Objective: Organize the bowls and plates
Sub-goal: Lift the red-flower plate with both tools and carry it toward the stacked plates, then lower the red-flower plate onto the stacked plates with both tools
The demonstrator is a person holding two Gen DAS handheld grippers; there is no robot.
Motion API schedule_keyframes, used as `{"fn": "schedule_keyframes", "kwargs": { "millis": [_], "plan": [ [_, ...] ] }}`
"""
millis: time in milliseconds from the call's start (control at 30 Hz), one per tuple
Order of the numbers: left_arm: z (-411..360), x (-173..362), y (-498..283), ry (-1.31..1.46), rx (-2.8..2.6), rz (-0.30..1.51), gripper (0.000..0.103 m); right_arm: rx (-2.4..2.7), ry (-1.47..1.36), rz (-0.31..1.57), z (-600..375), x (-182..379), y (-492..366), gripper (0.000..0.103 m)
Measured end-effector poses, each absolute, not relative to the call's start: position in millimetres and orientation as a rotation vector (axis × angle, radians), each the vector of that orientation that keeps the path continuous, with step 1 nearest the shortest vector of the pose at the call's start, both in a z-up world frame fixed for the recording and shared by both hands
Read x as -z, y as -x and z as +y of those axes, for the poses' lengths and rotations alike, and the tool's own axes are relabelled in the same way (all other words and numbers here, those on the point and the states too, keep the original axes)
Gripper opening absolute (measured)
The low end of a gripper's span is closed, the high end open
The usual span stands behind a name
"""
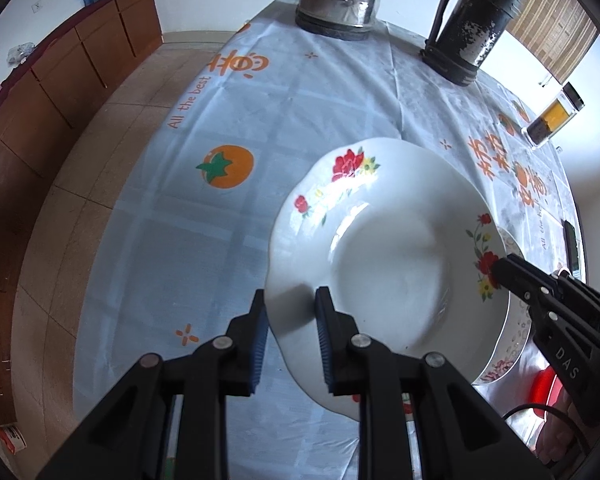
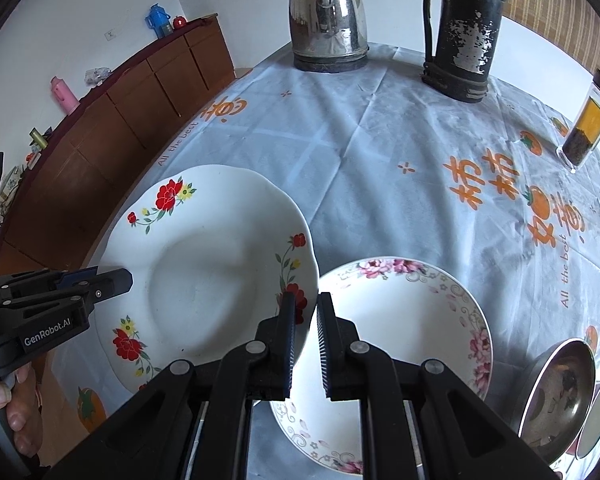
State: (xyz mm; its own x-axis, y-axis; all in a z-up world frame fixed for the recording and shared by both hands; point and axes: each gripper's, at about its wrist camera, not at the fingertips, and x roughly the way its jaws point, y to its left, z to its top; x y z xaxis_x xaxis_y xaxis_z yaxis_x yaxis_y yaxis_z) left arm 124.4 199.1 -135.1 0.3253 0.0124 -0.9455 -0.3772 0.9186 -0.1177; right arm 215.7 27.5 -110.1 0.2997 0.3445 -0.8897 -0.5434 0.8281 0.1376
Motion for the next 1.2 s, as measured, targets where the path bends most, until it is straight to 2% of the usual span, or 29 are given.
{"fn": "schedule_keyframes", "kwargs": {
  "millis": [1200],
  "plan": [
    [139.4,127.7,-149.6,0.271,-0.147,1.229,0.021,-0.468,0.152,1.112,-40.0,102.8,-217.6,0.011]
  ]
}}
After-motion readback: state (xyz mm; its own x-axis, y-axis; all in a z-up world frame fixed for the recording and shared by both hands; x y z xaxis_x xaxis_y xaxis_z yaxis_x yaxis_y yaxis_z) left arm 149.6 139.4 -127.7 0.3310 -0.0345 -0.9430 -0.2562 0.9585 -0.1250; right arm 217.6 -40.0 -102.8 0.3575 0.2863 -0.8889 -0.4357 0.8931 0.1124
